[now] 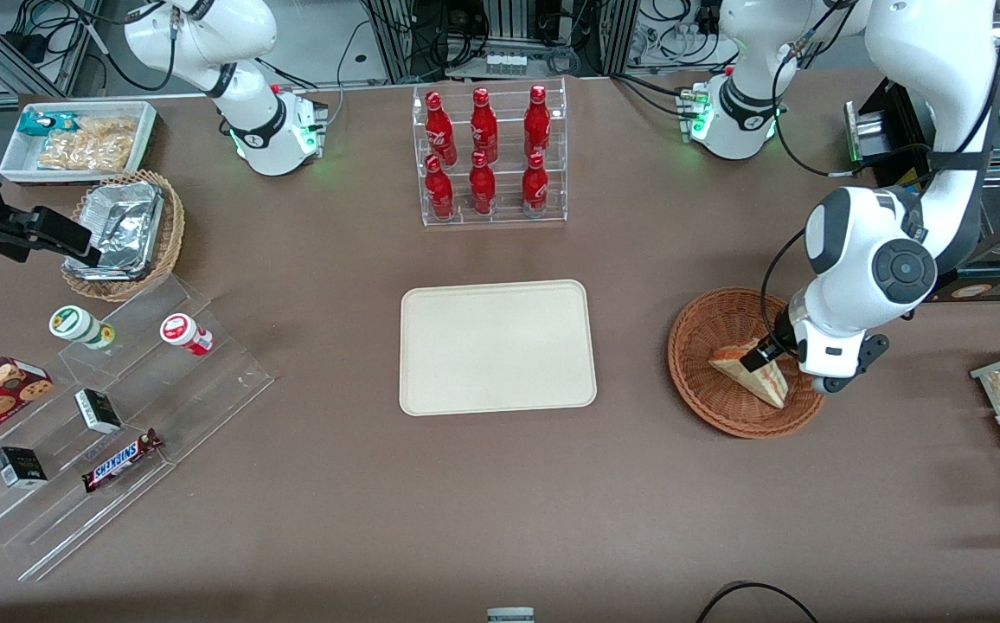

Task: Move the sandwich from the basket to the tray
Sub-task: 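Lower the left gripper and close it on the sandwich, then lift the sandwich and carry it over the cream tray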

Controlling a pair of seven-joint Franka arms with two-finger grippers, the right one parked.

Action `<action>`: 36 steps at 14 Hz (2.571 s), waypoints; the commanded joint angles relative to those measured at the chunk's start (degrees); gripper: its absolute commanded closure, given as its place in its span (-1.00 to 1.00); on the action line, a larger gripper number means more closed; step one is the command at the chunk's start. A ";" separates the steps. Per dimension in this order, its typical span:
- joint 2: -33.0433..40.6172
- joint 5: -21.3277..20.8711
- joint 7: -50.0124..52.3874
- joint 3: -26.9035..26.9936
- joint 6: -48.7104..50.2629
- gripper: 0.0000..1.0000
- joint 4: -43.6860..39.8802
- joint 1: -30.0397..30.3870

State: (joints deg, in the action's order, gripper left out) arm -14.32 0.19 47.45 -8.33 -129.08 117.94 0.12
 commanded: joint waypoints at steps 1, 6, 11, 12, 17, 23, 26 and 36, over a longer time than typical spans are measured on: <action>-1.67 0.17 6.15 -0.02 -5.20 -0.99 1.32 -0.47; -3.70 0.16 7.92 0.07 -8.47 -0.99 3.08 -0.29; -4.76 0.08 7.14 0.16 -8.74 0.74 3.00 0.06; -4.41 0.08 7.13 0.25 -8.47 0.78 2.56 0.15; -0.45 -0.01 5.73 0.16 10.38 0.81 -8.75 -0.29; -3.69 0.25 5.81 -1.51 22.38 0.80 -24.24 -12.40; -8.69 0.34 5.20 -1.60 21.25 0.79 -26.52 -21.79; -23.29 -5.11 5.20 -1.60 3.24 0.68 -30.40 -37.90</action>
State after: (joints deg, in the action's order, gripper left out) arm -35.61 -3.49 53.24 -10.65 -124.55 89.59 -35.98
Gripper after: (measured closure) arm 0.837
